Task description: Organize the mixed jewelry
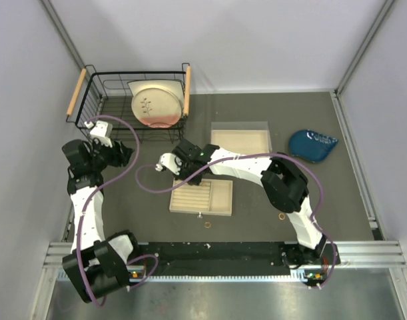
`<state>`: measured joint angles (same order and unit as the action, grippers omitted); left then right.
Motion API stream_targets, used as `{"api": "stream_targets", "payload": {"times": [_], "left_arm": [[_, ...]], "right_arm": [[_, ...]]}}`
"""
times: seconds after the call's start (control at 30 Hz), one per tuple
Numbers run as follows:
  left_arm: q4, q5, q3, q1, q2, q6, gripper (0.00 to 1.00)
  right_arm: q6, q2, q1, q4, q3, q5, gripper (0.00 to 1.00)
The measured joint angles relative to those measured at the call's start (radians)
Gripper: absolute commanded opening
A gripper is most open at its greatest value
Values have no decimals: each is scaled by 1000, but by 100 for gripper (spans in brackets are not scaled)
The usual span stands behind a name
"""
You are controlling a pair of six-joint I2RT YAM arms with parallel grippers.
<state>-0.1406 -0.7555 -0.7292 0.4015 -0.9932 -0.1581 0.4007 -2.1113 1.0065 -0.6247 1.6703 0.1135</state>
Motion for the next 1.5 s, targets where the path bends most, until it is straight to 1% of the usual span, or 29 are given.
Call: {"api": "stream_targets", "payload": {"times": [0.87,0.97,1.07,1.1,1.23,1.3,1.5], "left_arm": [[5,-33,4,11,0,-3,57],[5,-35,5,12,0,-9,57],[4,-40,6,12,0,-13,57],[4,-41,7,12,0,-14,57],[-2,-42,8,12,2,-21,57],[-3,-45,8,13,4,-23,57],[-3,-60,8,14,18,-24,57]], "right_arm": [[26,-32,13,27,-1,-16,0],[26,-32,13,27,-1,-19,4],[26,-32,14,27,-1,-23,12],[26,-32,15,28,-1,-26,16],[26,-33,19,30,-1,-45,26],[27,-33,19,32,-1,-55,29],[26,-32,21,35,-1,-71,31]]}}
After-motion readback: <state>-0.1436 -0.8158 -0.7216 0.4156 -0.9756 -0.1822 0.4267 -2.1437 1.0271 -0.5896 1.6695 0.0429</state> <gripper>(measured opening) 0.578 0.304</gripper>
